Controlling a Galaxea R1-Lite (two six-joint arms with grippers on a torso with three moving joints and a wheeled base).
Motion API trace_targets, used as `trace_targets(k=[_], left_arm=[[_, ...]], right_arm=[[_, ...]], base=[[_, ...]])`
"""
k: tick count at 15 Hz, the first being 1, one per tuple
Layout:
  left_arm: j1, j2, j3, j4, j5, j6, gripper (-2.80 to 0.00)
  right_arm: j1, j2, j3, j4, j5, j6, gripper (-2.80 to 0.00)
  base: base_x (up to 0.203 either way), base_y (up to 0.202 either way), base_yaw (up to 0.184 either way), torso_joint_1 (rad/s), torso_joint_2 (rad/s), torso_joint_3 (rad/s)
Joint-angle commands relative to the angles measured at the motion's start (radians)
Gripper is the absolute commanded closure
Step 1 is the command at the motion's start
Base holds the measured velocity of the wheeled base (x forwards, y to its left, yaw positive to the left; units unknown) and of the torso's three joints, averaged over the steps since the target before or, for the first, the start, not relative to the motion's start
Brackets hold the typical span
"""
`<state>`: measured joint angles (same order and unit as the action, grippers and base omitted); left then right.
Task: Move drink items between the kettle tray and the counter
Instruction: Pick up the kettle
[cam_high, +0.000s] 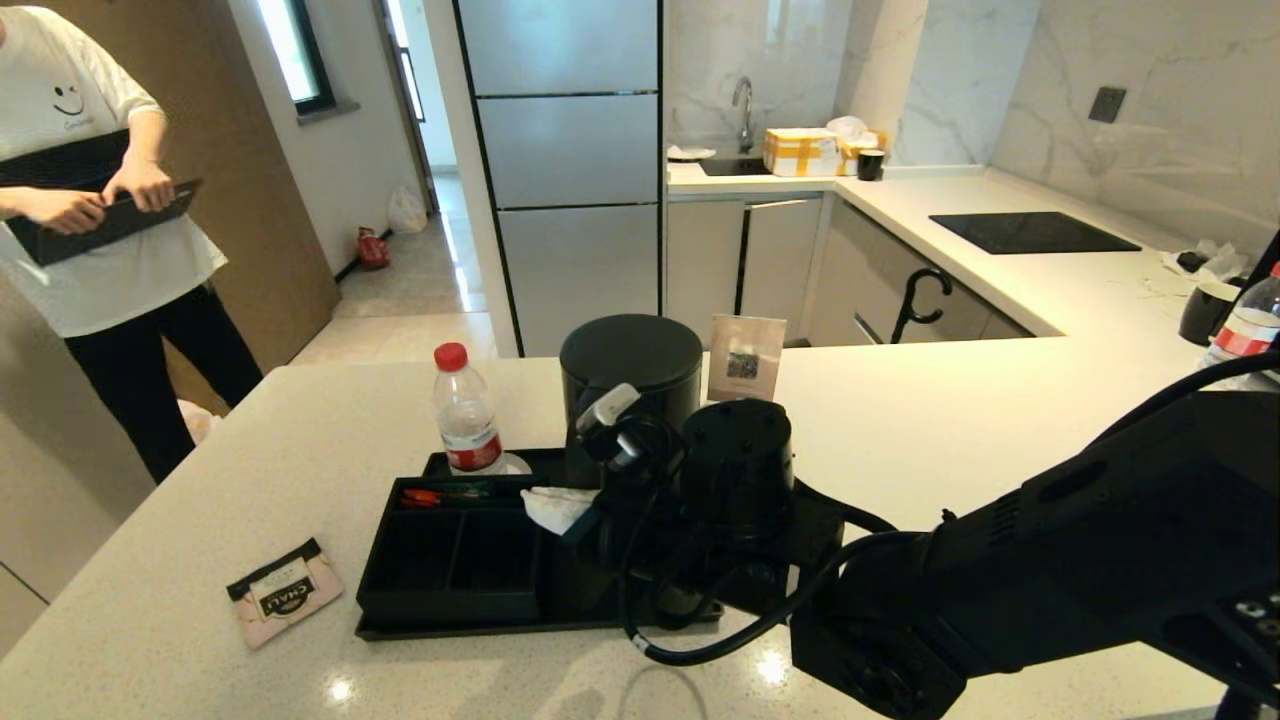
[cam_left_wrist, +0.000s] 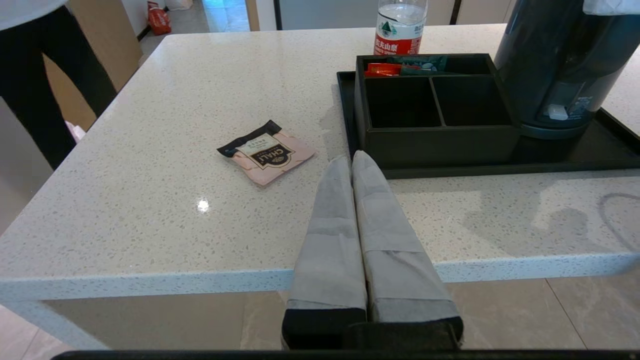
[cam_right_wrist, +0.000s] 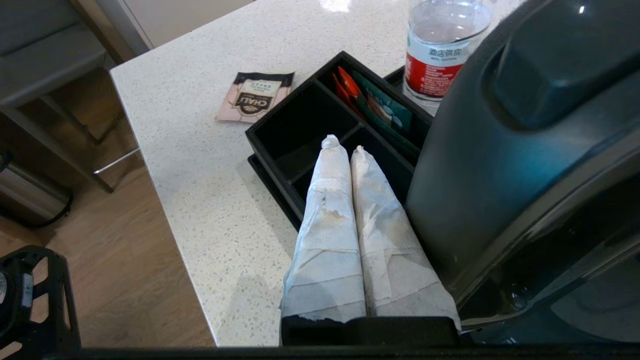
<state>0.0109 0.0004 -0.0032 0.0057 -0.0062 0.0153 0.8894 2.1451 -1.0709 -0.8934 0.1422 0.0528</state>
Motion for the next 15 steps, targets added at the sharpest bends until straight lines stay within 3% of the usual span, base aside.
trace_targets(k=[1, 15], left_arm=[[0.001, 0.000, 0.000, 0.000, 0.000, 0.000, 0.00], [0.000, -0.002, 0.000, 0.000, 0.000, 0.000, 0.00]], right_arm=[[-0.003, 0.001, 0.000, -0.004, -0.010, -0.001, 0.00], [-0.003, -0.016, 0.003, -0.015, -0.059, -0.021, 0.00]], base=[[0.000, 0.000, 0.000, 0.000, 0.00, 0.000], [0.000, 0.000, 0.000, 0.000, 0.00, 0.000]])
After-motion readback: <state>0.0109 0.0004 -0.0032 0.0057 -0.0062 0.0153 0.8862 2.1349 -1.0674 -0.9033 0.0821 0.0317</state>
